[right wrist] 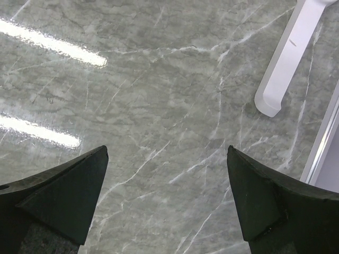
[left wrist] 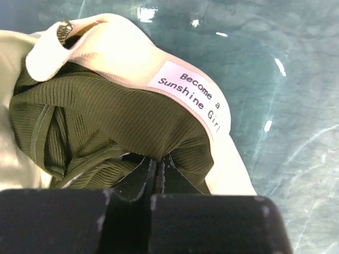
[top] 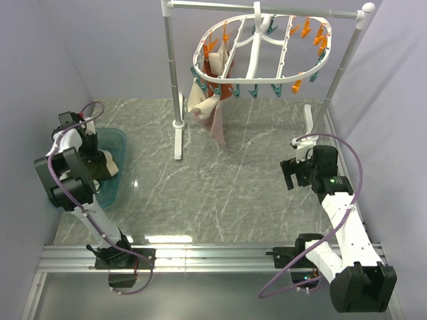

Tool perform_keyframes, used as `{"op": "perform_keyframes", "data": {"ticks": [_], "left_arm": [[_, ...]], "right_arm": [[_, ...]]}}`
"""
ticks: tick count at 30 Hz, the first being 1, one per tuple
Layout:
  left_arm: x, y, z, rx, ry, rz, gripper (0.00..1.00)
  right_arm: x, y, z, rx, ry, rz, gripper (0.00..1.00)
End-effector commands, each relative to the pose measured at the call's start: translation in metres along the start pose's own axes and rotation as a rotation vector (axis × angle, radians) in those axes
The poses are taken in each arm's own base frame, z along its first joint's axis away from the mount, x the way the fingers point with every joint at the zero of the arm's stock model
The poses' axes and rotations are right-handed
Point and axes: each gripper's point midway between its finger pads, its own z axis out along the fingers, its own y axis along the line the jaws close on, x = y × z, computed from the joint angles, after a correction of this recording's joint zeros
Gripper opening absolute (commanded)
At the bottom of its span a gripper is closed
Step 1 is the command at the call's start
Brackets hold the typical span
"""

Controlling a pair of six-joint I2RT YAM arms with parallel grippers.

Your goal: Clip the underwear to the hanger

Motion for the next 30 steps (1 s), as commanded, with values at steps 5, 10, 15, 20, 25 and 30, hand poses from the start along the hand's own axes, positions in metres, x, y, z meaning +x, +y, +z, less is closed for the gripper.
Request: {"op": "perform_keyframes", "data": {"ticks": [5,10,15,20,25,30], "left_arm": [[-0.059,-0.006,-0.094,0.001,-0.211,0.046,0.00],[-0.075,-0.018,-0.144,0.034,-0.277,0.084,0.00],[-0.081,-0.052,-0.189,0.138,-0.325,0.151,0.00],[-0.072,-0.125,-0.235,0.306,-0.392,0.342,0.00],[-0.018,-0.221,-0.251,0.551,-0.373,0.588,0.00],[0.029,-0.283,-0.246,0.754,-0.324,0.746,0.00]], "right_arm": [[-0.021,-0.004,-0.010,0.005,-0.059,0.005,1.00],[-0.029,-0.002,-0.014,-0.010,-0.080,0.003,1.00],[-0.035,-0.001,-0.015,-0.023,-0.085,0.004,1.00],[-0.043,0.000,-0.018,-0.043,-0.090,0.009,1.00],[-0.046,0.008,-0.018,-0.104,-0.047,0.022,1.00],[-0.042,0.017,-0.017,-0.169,0.004,0.039,1.00]]}}
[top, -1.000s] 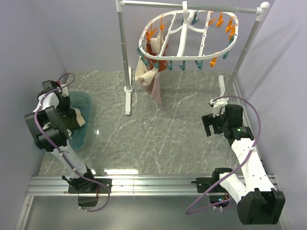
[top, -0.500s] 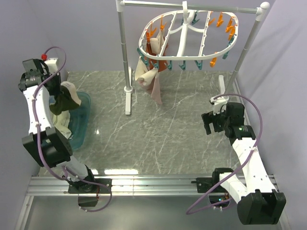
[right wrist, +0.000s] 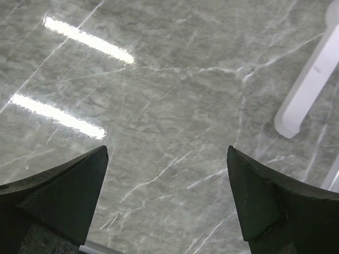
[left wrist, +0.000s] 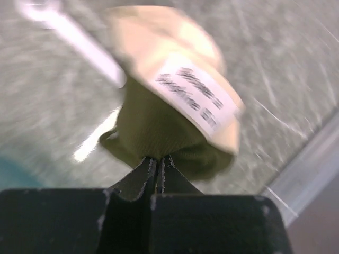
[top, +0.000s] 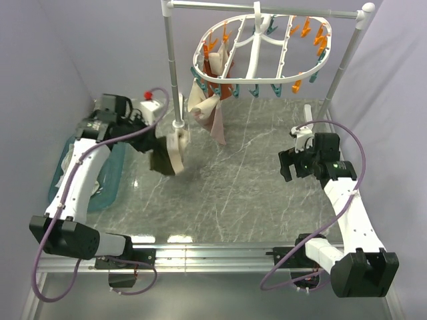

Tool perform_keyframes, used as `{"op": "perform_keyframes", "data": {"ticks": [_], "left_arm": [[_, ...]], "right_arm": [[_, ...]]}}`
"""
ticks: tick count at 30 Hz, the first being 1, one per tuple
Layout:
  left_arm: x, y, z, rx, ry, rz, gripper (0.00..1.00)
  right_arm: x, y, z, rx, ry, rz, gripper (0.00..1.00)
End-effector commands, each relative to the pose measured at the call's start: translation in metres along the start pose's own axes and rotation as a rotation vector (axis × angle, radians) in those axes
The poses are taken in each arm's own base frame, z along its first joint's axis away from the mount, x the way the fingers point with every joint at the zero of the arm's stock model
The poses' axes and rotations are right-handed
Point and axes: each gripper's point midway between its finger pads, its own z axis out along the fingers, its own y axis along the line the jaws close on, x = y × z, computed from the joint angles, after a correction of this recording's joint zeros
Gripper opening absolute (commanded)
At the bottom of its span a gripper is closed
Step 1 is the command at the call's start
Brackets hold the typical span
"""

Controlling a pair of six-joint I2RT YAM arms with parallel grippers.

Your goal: Clip the underwear to the hanger

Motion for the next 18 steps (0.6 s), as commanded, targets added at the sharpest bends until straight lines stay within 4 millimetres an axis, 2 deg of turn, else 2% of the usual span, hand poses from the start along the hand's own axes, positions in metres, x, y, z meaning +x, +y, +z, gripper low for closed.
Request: {"op": "perform_keyframes", "data": {"ticks": [1,2,3,4,5,6,7,8,10,14,16,17,18], "left_arm": [[0.005,-0.046,0.025,0.189,-0.007,0.105,0.00],[0.006,-0.057,0.032,0.227,-0.004,0.123,0.00],[0.007,-0.077,0.043,0.280,0.013,0.159,0.00],[0.014,-0.085,0.053,0.299,0.034,0.169,0.00],[0.011,-0.088,0.063,0.288,0.023,0.199,0.00],[0.011,-0.101,0.073,0.303,0.022,0.228,0.00],[0.019,-0.105,0.083,0.304,0.044,0.209,0.00],[0.010,-0.104,0.091,0.274,0.014,0.220,0.00],[0.011,-0.114,0.102,0.283,0.017,0.162,0.00],[-0.007,-0.100,0.107,0.163,-0.080,0.031,0.00],[-0.003,-0.082,0.101,0.017,-0.111,-0.120,0.00],[0.000,-0.081,0.100,0.004,-0.119,-0.154,0.00],[0.011,-0.090,0.100,0.030,-0.108,-0.193,0.00]], "right_arm": [[-0.004,0.009,-0.007,-0.058,0.017,0.020,1.00],[-0.002,0.010,-0.006,-0.062,0.026,0.023,1.00],[-0.001,0.010,-0.005,-0.063,0.031,0.023,1.00],[0.002,0.011,-0.005,-0.072,0.044,0.025,1.00],[0.003,0.012,-0.004,-0.076,0.052,0.025,1.00],[0.006,0.012,-0.004,-0.079,0.064,0.027,1.00],[0.007,0.013,-0.004,-0.085,0.072,0.028,1.00],[0.010,0.014,-0.004,-0.088,0.082,0.030,1.00],[0.012,0.014,-0.004,-0.091,0.093,0.025,1.00],[0.012,0.014,-0.006,-0.089,0.099,0.022,1.00],[0.010,0.014,-0.006,-0.092,0.101,0.026,1.00],[0.010,0.014,-0.005,-0.097,0.105,0.028,1.00],[0.009,0.014,-0.006,-0.099,0.104,0.031,1.00]]}}
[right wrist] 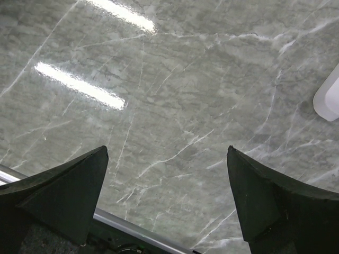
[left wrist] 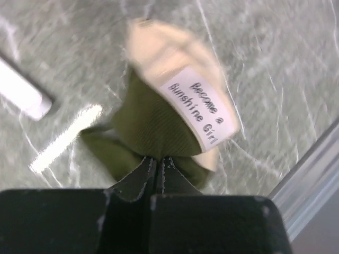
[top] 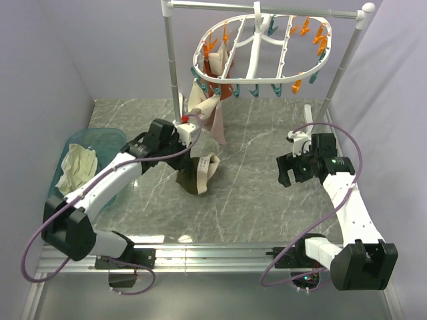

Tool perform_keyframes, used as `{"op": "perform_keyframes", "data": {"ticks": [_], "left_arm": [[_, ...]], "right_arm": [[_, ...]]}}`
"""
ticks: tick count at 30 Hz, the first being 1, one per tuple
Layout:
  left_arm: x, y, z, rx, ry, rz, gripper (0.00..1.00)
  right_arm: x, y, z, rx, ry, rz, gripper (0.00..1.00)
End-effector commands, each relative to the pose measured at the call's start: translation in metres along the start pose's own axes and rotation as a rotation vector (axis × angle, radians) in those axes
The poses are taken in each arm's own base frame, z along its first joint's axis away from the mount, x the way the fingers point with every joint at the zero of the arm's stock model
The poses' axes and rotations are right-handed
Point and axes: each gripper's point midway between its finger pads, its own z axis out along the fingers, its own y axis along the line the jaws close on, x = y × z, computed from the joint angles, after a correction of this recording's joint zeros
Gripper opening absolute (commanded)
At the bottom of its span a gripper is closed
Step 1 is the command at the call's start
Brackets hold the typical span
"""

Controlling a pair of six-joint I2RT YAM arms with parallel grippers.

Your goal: Clip the underwear to the hanger

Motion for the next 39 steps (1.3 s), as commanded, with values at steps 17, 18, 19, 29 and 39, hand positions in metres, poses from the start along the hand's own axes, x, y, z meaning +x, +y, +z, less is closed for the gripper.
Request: {"op": "perform_keyframes", "data": {"ticks": [17,18,19,29,39], "left_arm": [[0.032,-0.054,0.011,0.128,0.093,0.105,0.60],[0.029,-0.042,0.012,0.098,0.087,0.092,0.60],[0.027,-0.022,0.010,0.052,0.083,0.069,0.60],[0.005,0.107,0.017,-0.202,0.026,-0.093,0.48],[0.004,0.132,0.056,-0.211,0.041,-0.054,0.43]], "right_arm": [[-0.011,0.014,0.000,-0.118,0.041,0.033,0.97],[-0.010,0.015,0.000,-0.119,0.044,0.034,0.97],[-0.010,0.015,0.000,-0.119,0.045,0.032,0.97],[-0.009,0.016,0.002,-0.129,0.043,0.042,0.95],[-0.004,0.017,0.001,-0.125,0.053,0.041,0.94]]}}
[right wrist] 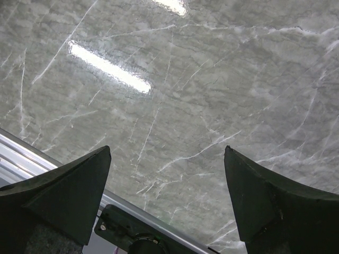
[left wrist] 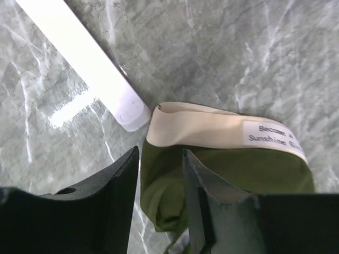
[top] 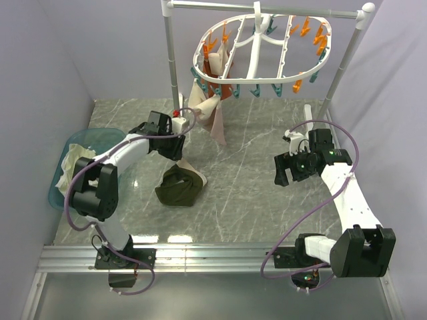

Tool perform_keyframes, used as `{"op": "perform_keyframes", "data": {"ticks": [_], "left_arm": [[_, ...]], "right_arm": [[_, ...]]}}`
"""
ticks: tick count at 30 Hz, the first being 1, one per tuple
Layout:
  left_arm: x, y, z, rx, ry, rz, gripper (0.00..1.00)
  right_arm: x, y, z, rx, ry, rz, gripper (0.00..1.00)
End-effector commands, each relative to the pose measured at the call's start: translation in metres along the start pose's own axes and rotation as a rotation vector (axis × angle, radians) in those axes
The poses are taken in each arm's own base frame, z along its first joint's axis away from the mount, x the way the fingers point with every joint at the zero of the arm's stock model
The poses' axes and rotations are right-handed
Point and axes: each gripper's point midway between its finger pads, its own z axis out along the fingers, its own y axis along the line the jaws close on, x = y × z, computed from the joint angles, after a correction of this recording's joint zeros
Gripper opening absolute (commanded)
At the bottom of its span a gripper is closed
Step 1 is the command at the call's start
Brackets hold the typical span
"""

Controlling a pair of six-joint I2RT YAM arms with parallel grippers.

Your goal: Clip the underwear to the hanger

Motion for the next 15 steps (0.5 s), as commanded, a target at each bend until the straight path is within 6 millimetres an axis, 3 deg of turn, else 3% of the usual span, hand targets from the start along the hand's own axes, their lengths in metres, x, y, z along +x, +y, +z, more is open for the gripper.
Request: {"op": "perform_keyframes", "data": {"ticks": [1,15], "left_arm": [[-0.029,0.005,0.006,-0.013,-0.081,0.059,0.43],[-0.016,0.000,0.039,0.026,-0.024,0.097,0.37]], "right_arm": [[-0.005,0.001,-0.006,0.003,-0.022,-0.003,0.94],[-0.005,0.003,-0.006,-0.004,-0.019,0.010,0.94]]}}
